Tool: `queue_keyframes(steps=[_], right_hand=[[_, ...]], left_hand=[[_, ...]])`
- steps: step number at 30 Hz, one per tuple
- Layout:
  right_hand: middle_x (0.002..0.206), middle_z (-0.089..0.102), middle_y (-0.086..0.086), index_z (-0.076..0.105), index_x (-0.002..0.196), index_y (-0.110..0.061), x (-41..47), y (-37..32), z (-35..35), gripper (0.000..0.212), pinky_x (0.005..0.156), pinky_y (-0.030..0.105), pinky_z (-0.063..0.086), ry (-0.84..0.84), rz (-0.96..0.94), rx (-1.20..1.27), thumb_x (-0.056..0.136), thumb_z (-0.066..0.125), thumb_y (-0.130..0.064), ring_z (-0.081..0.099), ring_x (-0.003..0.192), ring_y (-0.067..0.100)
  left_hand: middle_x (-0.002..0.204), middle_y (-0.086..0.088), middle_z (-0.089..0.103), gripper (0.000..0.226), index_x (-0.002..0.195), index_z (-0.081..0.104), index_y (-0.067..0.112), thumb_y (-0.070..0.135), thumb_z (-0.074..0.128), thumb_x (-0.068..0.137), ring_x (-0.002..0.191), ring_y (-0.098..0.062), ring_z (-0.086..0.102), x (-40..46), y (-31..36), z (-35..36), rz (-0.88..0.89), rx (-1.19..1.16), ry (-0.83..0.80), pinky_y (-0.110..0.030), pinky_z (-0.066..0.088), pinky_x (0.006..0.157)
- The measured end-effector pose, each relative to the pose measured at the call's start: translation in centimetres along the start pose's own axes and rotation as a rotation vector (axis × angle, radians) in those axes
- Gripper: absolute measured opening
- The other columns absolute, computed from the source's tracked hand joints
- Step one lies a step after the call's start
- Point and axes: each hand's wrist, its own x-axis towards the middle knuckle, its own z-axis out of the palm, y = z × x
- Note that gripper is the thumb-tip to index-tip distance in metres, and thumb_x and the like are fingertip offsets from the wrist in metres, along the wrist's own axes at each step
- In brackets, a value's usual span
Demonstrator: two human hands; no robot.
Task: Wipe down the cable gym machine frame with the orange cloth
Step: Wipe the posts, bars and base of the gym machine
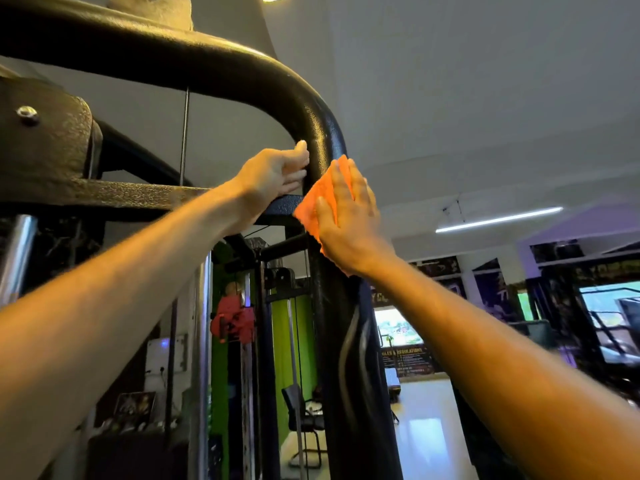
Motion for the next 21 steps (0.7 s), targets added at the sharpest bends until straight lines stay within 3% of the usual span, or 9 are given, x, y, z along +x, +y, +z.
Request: queue_keyframes(steps=[4, 7, 9, 11, 13, 16, 21], right_hand=[[0.179, -0.018, -0.016, -0.006, 0.172, -0.039, -7.8, 0.3, 0.9, 0.074, 0.13, 0.061, 0.024, -0.007, -0.072, -0.05, 0.114, 0.039, -0.051, -0.015, 0.167, 0.019], [0.179, -0.017, -0.017, -0.002, 0.173, -0.039, -10.7, 1.0, 1.0, 0.074, 0.13, 0.065, 0.024, -0.032, -0.076, -0.098, 0.113, 0.038, -0.052, -0.017, 0.167, 0.019], [0.18, -0.015, -0.015, 0.0, 0.173, -0.041, -9.2, 1.1, 0.8, 0.072, 0.132, 0.066, 0.013, -0.037, -0.052, -0.132, 0.111, 0.035, -0.056, -0.017, 0.167, 0.024], [0.18, -0.013, -0.014, 0.0, 0.172, -0.043, -6.6, 0.6, 0.6, 0.071, 0.131, 0.069, 0.009, -0.035, -0.026, -0.148, 0.112, 0.036, -0.056, -0.016, 0.167, 0.031], [0.18, -0.013, -0.014, -0.001, 0.171, -0.043, -5.0, 0.2, 0.8, 0.072, 0.129, 0.072, 0.014, -0.023, -0.005, -0.153, 0.112, 0.035, -0.058, -0.013, 0.166, 0.036], [0.179, -0.017, -0.014, -0.006, 0.172, -0.039, -7.1, -0.1, 1.4, 0.072, 0.127, 0.071, 0.024, 0.004, -0.017, -0.152, 0.112, 0.028, -0.059, -0.009, 0.167, 0.033], [0.18, -0.02, -0.006, -0.005, 0.174, -0.025, -15.7, 0.4, 2.2, 0.074, 0.126, 0.068, 0.03, 0.0, -0.092, -0.098, 0.114, 0.035, -0.047, -0.007, 0.168, 0.034]], left_hand=[[0.11, -0.01, 0.078, 0.023, 0.114, 0.074, 0.017, 0.032, 0.059, 0.108, 0.104, -0.023, 0.073, -3.0, -2.4, 1.2, 0.16, 0.196, 0.157, -0.036, 0.058, 0.095], [0.071, -0.006, 0.077, 0.039, 0.084, 0.077, 0.011, 0.038, 0.058, 0.106, 0.065, -0.021, 0.075, -5.4, -3.6, 2.0, 0.056, 0.353, 0.243, -0.042, 0.065, 0.068], [0.066, -0.01, 0.076, 0.05, 0.082, 0.076, 0.005, 0.041, 0.053, 0.108, 0.059, -0.025, 0.076, -6.1, -4.0, 2.5, -0.111, 0.364, 0.238, -0.043, 0.065, 0.058], [0.075, -0.011, 0.078, 0.052, 0.089, 0.075, 0.008, 0.047, 0.047, 0.11, 0.065, -0.027, 0.078, -5.6, -4.4, 2.6, -0.254, 0.329, 0.219, -0.038, 0.063, 0.055], [0.093, -0.013, 0.08, 0.052, 0.105, 0.072, 0.009, 0.051, 0.043, 0.111, 0.078, -0.027, 0.079, -4.6, -4.9, 2.5, -0.333, 0.25, 0.204, -0.037, 0.062, 0.063], [0.117, -0.011, 0.077, 0.047, 0.123, 0.07, 0.013, 0.05, 0.045, 0.112, 0.102, -0.025, 0.076, -3.9, -5.2, 2.3, -0.349, 0.096, 0.149, -0.05, 0.06, 0.096], [0.113, 0.001, 0.081, 0.038, 0.117, 0.075, 0.022, 0.046, 0.046, 0.112, 0.114, -0.019, 0.072, -5.4, -4.6, 2.8, -0.335, -0.01, -0.016, -0.053, 0.05, 0.111]])
